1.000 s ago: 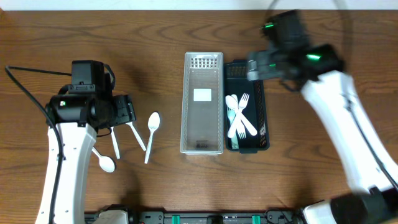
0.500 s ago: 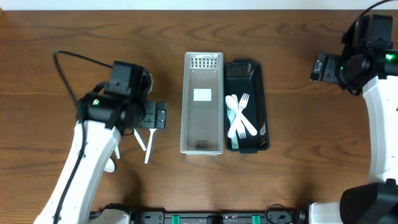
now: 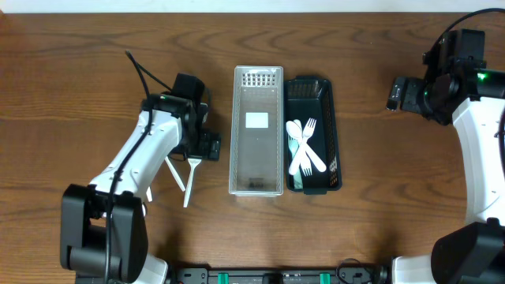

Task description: Pack container

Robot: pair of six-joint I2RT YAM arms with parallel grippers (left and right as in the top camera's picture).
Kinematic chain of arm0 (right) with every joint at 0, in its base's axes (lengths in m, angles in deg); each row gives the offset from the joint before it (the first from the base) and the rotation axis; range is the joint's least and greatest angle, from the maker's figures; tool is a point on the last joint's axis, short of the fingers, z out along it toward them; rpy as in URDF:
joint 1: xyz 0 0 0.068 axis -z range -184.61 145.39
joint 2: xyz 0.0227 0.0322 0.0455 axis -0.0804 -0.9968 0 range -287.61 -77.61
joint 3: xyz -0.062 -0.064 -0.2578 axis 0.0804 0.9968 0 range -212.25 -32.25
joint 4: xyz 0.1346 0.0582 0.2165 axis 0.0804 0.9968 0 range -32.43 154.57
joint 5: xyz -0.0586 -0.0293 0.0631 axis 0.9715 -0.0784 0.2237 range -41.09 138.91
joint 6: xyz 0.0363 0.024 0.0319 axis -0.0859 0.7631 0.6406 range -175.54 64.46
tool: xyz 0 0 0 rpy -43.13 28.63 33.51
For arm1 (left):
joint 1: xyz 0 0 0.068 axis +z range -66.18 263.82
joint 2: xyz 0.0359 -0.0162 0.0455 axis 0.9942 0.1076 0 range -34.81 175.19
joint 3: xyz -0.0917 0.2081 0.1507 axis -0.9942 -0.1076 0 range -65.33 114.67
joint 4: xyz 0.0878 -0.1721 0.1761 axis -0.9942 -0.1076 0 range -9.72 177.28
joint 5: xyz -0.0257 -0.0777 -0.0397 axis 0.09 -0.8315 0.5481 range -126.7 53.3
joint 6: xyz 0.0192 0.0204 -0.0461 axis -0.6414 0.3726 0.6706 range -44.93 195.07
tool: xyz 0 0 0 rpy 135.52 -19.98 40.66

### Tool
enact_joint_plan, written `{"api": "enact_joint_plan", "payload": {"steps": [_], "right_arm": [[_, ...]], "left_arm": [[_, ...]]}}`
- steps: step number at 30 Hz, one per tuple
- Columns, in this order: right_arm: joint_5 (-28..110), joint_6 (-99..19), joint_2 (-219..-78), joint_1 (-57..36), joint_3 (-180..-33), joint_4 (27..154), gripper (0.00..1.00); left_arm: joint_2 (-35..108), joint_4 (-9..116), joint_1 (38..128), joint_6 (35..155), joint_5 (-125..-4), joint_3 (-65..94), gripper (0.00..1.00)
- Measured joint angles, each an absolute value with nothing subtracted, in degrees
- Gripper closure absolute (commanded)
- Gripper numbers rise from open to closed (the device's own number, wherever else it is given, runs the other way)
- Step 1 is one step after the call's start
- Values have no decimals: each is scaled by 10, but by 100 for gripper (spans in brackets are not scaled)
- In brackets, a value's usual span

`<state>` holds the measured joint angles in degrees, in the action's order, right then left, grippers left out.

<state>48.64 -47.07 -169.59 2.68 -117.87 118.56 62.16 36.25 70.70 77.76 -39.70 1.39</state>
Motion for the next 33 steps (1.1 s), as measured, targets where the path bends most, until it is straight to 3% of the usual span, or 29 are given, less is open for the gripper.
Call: {"api": "enact_joint_plan", "payload": {"steps": [13,33], "right_arm": [[486,-471,-1696,27,-1179,1186,1],[486,-471,-1696,27,-1179,1186,1]], "left_arm": [[624,475,735,778,-397,-132,2],[623,482,737,763,-393,-138,1]]}}
